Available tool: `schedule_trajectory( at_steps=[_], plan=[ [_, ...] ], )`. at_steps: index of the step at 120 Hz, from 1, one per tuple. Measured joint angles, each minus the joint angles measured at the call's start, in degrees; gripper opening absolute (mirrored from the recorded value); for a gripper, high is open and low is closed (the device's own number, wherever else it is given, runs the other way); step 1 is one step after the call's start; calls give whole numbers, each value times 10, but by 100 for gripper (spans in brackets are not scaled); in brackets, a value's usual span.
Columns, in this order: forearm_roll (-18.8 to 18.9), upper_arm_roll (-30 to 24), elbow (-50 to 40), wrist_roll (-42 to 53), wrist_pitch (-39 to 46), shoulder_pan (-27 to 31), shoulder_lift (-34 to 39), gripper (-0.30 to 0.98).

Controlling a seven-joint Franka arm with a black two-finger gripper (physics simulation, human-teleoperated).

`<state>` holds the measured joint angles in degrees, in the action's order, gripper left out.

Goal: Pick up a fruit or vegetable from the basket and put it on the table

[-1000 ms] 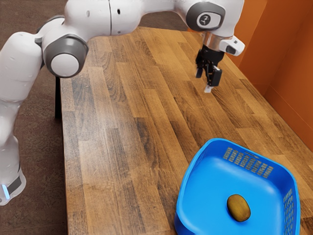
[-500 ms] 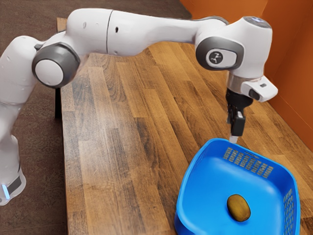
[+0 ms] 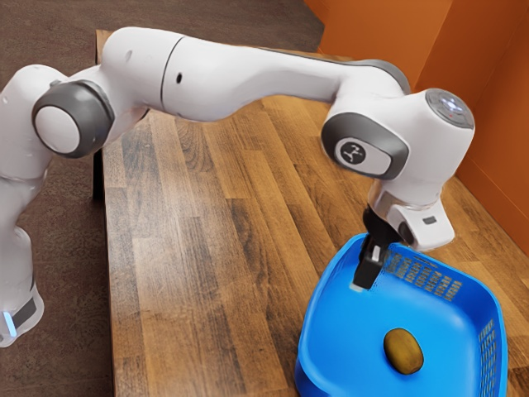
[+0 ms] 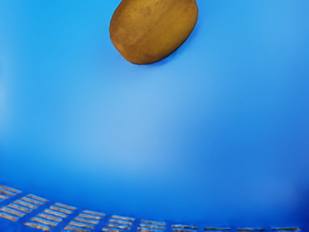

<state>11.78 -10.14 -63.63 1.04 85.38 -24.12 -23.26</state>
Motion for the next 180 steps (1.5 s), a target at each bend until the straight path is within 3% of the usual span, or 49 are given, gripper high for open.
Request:
schedule_trajectory(
  at_steps=[17, 40, 79, 98, 158, 180],
  plan=[
    [-18, 1, 3, 2, -35, 28, 4, 69],
    [-38, 1, -2, 10, 10, 43, -1, 69],
    [-41, 0, -4, 21, 92, 39, -41, 69],
    [-32, 1, 31, 25, 117, 6, -79, 69],
    [-25, 14, 41, 40, 137, -1, -115, 69],
    [-24, 14, 39, 88, 137, -3, -119, 69]
  ],
)
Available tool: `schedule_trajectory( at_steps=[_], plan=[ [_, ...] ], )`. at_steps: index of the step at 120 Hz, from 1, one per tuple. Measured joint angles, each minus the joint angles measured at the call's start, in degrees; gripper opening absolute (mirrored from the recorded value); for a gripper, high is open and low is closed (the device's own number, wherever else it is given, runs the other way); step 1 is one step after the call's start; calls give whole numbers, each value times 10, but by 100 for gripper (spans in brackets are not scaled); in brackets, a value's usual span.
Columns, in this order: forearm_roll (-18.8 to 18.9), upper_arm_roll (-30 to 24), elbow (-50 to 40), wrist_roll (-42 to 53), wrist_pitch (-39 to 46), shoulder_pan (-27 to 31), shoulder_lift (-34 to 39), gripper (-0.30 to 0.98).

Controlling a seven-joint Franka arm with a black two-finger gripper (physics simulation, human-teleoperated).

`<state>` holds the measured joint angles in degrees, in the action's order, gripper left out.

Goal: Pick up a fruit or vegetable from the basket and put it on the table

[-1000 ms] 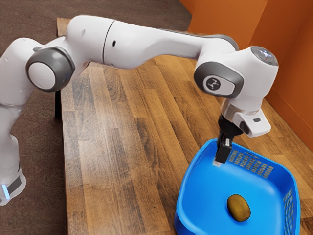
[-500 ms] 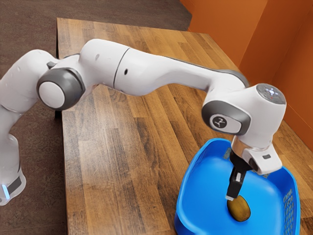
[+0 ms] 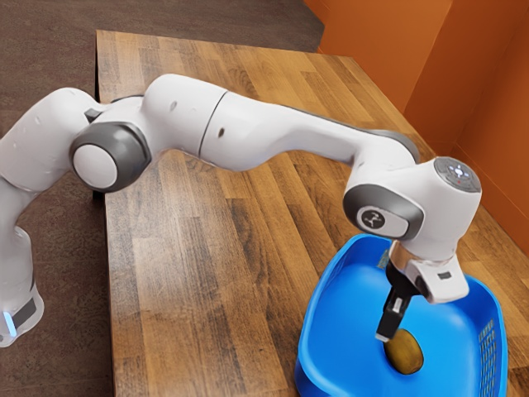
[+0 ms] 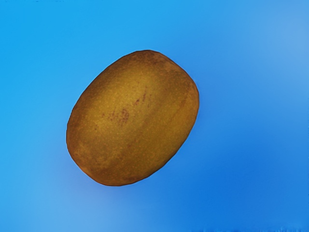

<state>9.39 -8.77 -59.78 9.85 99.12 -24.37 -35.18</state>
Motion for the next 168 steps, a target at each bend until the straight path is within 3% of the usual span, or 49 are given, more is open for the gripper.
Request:
schedule_trajectory(
  at_steps=[42, 78, 168],
  plan=[
    [16, 0, 2, 136, 13, -1, -20, 69],
    [19, 0, 6, 226, 74, -1, -40, 69],
    [16, 4, 6, 326, 139, 5, -81, 69]
  ],
)
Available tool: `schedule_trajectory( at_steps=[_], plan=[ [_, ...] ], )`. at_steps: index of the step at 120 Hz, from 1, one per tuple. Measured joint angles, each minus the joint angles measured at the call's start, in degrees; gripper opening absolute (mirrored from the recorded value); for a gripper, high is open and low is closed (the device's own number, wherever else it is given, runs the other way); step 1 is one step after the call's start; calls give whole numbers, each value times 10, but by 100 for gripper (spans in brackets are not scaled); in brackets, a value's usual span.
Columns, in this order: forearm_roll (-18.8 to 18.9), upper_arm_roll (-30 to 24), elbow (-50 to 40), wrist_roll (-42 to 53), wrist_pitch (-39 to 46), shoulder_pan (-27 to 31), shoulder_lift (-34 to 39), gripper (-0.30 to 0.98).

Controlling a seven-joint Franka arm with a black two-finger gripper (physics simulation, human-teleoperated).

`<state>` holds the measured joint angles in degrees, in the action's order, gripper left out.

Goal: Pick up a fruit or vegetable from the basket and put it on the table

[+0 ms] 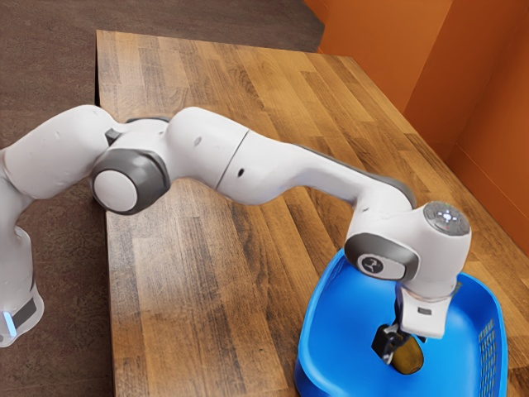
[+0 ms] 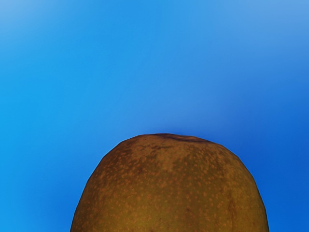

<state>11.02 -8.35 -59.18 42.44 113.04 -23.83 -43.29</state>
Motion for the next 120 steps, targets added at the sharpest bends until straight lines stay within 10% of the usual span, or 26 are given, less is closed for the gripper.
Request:
schedule_trajectory(
  at_steps=[48, 120],
  plan=[
    [2, 0, 0, 16, 6, 0, -5, 34],
    [4, -1, 5, 20, 6, 0, 8, 30]
  ],
)
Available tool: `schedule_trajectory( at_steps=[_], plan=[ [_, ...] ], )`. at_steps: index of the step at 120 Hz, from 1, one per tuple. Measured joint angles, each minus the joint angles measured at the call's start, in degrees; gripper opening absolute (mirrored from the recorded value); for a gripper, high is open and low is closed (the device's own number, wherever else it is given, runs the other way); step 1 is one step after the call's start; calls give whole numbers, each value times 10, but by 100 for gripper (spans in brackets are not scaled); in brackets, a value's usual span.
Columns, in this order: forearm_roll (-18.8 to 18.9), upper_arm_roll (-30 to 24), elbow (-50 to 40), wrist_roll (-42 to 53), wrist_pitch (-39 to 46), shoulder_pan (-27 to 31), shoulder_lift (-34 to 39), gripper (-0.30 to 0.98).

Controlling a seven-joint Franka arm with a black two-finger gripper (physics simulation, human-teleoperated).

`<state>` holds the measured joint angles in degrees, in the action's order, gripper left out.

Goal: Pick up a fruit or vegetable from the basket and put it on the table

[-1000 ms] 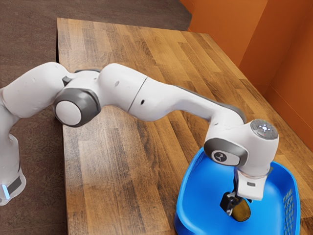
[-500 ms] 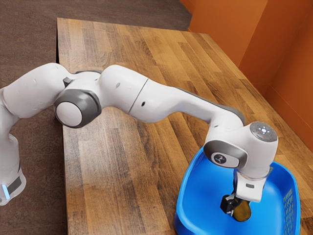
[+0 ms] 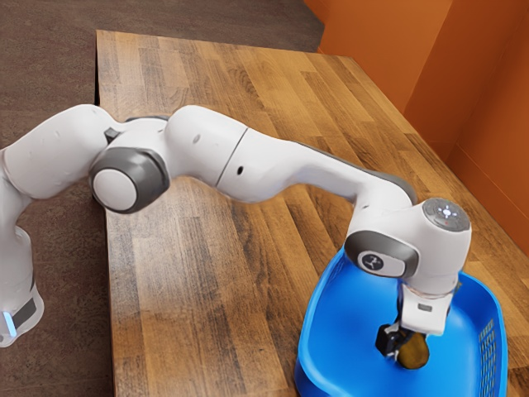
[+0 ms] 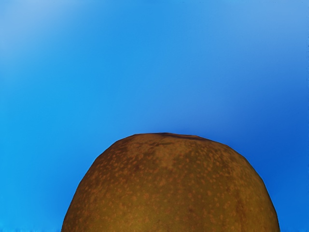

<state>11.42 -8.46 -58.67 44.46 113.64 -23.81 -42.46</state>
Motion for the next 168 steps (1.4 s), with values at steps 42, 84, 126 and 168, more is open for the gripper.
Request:
schedule_trajectory(
  at_steps=[42, 84, 126, 168],
  plan=[
    [0, 11, 5, -26, -41, 14, 81, 31],
    [-3, 83, 5, -78, -105, 73, 153, 31],
    [-33, 172, -126, -121, -176, 100, 247, 31],
    [-32, 171, -382, -189, -127, 107, 412, 31]
  ],
)
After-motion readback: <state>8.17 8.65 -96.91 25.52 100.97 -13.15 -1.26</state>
